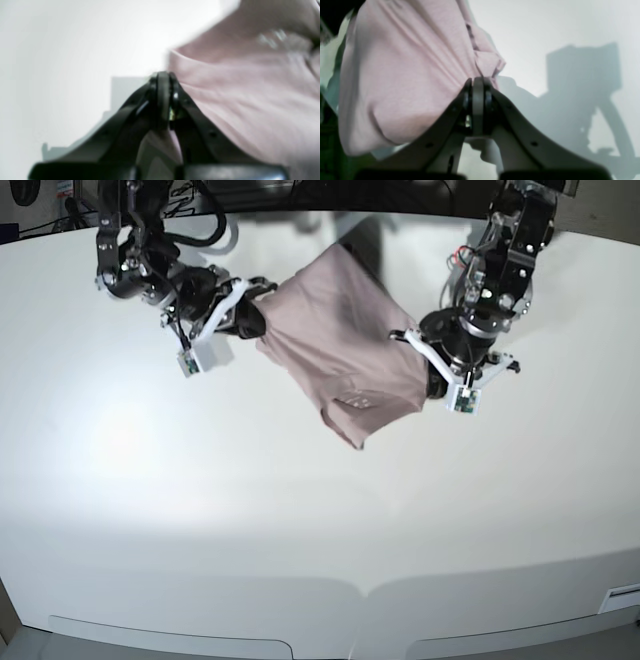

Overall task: Fold the T-shirt properly
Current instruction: 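Open both grippers and lift away from the folded shirt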

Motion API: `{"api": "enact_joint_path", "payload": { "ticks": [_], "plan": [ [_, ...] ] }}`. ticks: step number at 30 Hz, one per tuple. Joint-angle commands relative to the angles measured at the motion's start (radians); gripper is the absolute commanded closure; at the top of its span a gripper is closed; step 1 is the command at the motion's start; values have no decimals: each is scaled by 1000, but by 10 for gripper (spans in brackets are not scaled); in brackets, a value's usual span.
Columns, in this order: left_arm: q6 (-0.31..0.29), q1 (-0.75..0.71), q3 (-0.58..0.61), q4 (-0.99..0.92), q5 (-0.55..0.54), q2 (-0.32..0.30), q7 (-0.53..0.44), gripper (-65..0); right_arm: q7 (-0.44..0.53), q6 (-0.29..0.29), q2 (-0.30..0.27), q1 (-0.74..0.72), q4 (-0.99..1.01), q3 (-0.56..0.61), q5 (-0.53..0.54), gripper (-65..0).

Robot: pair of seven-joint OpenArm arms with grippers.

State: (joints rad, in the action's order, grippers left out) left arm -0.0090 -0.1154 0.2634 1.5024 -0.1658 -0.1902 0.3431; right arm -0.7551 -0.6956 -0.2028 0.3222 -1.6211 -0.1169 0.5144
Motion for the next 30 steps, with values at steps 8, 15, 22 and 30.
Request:
{"api": "enact_joint_path", "payload": {
  "ticks": [8, 15, 22, 30],
  "plan": [
    [-48, 58, 0, 8, -5, 40, -40, 0, 34, -3, -5, 105, -80, 52, 55, 0],
    [-48, 18, -1, 236, -19, 2, 127, 0, 56, -3, -5, 124, -109, 90, 124, 0],
    [-47, -127, -1, 493, 13, -85, 143, 0, 85, -3, -5, 124, -109, 190, 114, 0],
    [32, -322, -1, 577, 43, -163, 76, 0, 76, -3, -5, 134, -157, 59, 118, 0]
  ]
}}
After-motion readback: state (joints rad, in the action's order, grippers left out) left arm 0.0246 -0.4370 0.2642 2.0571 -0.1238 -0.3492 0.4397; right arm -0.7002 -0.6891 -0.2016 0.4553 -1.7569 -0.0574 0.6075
